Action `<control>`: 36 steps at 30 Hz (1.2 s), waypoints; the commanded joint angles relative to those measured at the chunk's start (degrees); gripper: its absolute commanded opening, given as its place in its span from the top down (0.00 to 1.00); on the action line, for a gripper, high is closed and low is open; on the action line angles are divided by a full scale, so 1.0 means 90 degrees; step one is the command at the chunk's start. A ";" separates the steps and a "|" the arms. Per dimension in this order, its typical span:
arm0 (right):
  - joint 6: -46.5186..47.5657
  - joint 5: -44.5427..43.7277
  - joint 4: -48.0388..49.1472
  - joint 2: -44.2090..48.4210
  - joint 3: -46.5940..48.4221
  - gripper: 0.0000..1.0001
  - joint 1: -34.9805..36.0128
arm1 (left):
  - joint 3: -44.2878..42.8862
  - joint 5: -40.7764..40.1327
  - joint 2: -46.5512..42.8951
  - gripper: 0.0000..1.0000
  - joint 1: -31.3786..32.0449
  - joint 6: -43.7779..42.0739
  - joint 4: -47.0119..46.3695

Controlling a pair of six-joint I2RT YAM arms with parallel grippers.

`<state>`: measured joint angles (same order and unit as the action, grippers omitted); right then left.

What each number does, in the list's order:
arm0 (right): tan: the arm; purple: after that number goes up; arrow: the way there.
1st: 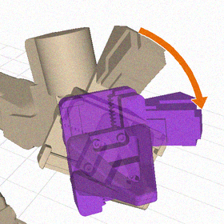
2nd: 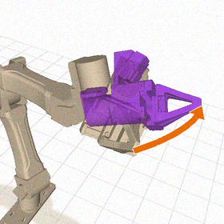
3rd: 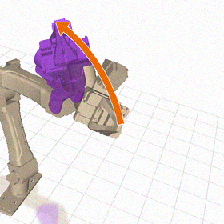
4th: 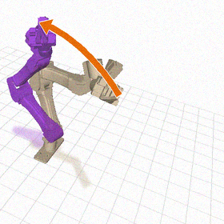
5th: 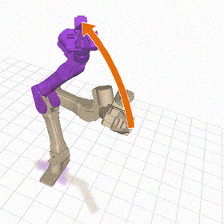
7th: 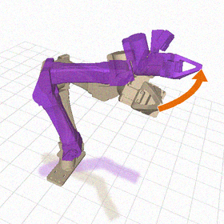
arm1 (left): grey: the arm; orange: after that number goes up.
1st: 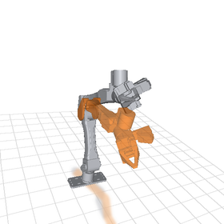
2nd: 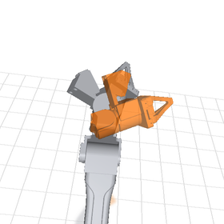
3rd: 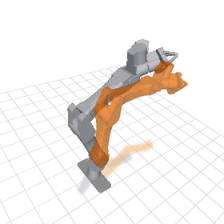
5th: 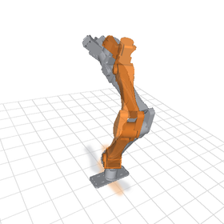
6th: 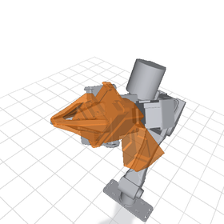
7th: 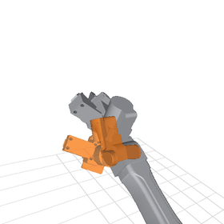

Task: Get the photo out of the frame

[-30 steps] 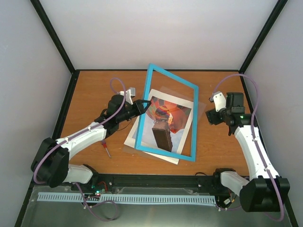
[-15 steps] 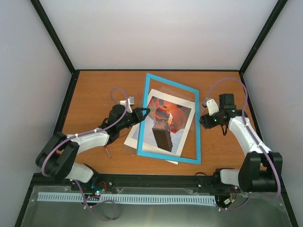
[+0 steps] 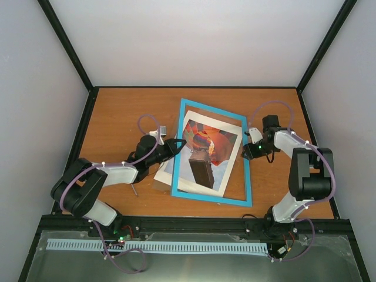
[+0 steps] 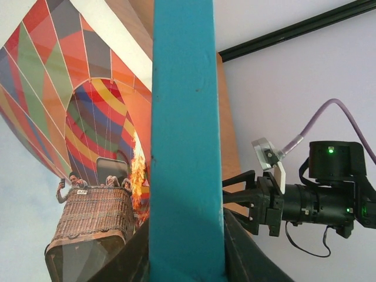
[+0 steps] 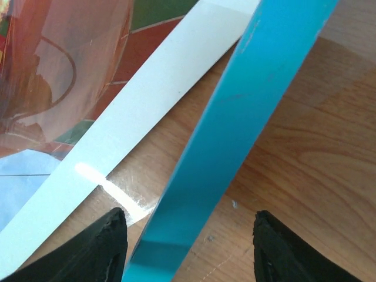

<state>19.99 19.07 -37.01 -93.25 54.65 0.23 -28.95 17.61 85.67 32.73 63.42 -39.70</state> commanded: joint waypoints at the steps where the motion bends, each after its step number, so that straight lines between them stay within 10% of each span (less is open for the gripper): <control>1: -0.0216 0.0283 0.0179 -0.0236 0.0224 0.46 -0.0045 | 0.0148 -0.0052 0.0081 0.95 0.0006 -0.0740 -0.0309; 14: -0.0537 0.0034 0.0364 -0.0613 0.0164 0.68 -0.0045 | 0.0089 0.0090 0.0306 0.89 0.0015 -0.0631 -0.0471; 24: -0.0761 -0.0293 0.0093 -0.0479 0.0501 0.95 -0.0208 | -0.0237 0.0073 0.0253 0.40 0.0025 -0.0749 0.0265; 36: 0.0240 -0.0447 -0.0477 -0.0822 0.1691 0.97 -0.2291 | -0.0012 -0.0715 -0.1427 0.31 0.0023 -0.1327 0.1991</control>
<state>18.59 15.84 -39.99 -98.61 64.36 -14.55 -28.99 15.16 78.15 32.84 55.37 -27.29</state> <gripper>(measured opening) 0.208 0.691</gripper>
